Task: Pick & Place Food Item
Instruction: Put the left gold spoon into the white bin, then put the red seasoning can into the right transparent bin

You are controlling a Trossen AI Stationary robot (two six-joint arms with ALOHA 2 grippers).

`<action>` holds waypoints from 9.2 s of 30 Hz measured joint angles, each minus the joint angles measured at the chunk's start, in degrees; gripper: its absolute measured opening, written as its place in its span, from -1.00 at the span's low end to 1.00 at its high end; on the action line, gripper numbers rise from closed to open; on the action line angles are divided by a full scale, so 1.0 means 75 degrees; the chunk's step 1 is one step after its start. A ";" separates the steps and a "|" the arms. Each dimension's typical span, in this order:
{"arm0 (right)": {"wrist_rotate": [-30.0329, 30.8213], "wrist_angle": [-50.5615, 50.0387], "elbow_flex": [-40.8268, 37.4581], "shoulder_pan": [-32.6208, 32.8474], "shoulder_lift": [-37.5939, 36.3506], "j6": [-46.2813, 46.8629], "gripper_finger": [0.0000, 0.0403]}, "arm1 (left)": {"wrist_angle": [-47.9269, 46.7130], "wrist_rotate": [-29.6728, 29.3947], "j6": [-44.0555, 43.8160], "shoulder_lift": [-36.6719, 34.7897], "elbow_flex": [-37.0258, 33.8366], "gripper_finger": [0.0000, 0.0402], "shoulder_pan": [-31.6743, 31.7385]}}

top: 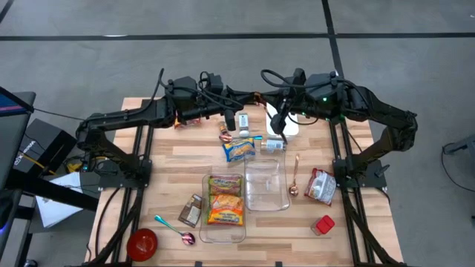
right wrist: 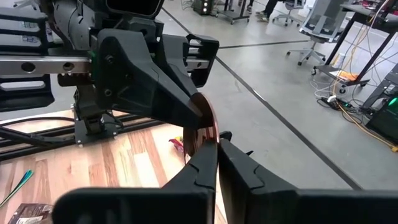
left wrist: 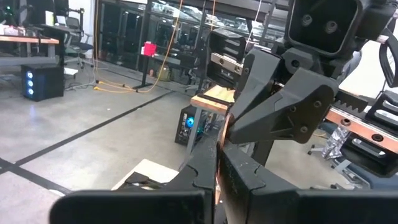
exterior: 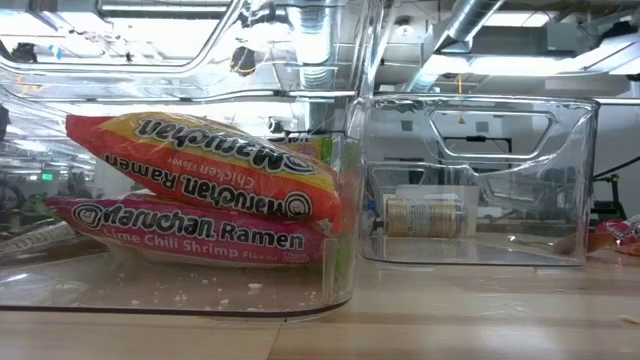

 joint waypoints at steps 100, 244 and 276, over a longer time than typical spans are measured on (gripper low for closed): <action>-0.4593 0.3066 -0.5752 -0.6554 0.0747 -0.0111 -1.00 | 0.1050 -0.0746 -0.0135 -0.3647 -0.4931 -0.51 0.0029; -0.4380 -0.4194 -0.5741 0.6857 -0.1861 0.5915 -0.30 | 0.1049 0.0423 0.0015 -0.3279 -0.4925 -0.51 0.0096; -0.2944 -0.1481 -0.7163 0.7630 -0.0816 0.3830 0.45 | 0.1183 0.0271 -0.0049 -0.3276 -0.4925 -0.51 0.0099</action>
